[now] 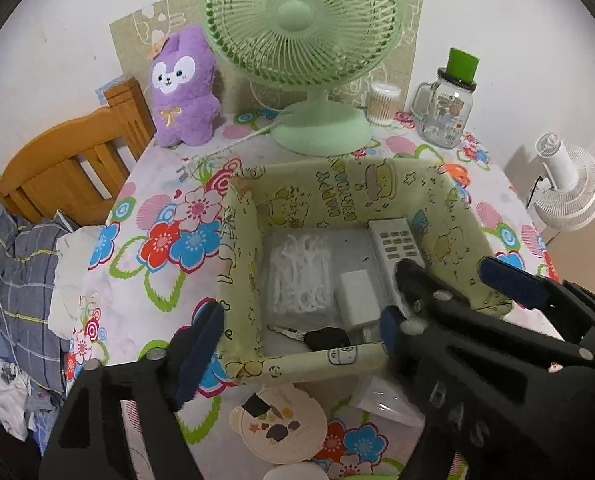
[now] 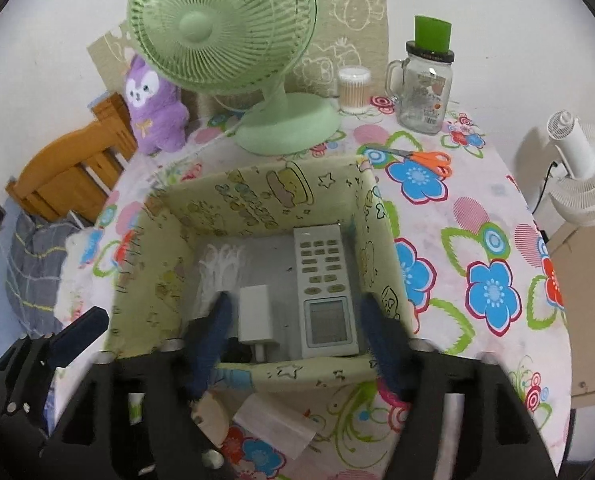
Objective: Organize rigid objects
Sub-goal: 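Open right tool to drop the white pad into the basket while left tool releases the key fob, then lift both open tools up and away from the basket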
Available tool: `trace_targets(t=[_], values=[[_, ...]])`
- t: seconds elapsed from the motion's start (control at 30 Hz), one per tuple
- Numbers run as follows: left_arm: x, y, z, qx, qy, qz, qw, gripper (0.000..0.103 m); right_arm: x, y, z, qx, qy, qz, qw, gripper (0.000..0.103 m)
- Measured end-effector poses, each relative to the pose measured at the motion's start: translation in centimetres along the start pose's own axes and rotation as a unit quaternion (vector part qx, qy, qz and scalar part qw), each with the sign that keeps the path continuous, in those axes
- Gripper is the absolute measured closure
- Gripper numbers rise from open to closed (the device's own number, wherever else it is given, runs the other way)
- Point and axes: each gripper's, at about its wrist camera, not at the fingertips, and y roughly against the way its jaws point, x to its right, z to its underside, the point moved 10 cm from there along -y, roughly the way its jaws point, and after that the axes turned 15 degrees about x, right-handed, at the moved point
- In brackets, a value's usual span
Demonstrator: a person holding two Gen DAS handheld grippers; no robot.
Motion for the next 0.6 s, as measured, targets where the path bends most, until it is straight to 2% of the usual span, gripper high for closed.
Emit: trace_targets(t=[0.13,0.6], values=[[0.6,1.3,-0.6,0.016,-0.010,0.008,0.9998,0.013,-0.4,1.4,-0.4,0.011,0.001,-0.003,1.000,0.015],[1.5,5.3,-1.0,0.035,-0.010,0.017,0.9992,0.010,-0.1,6.2,-1.0,0.034,0.006,0.014,0.999,0.015]])
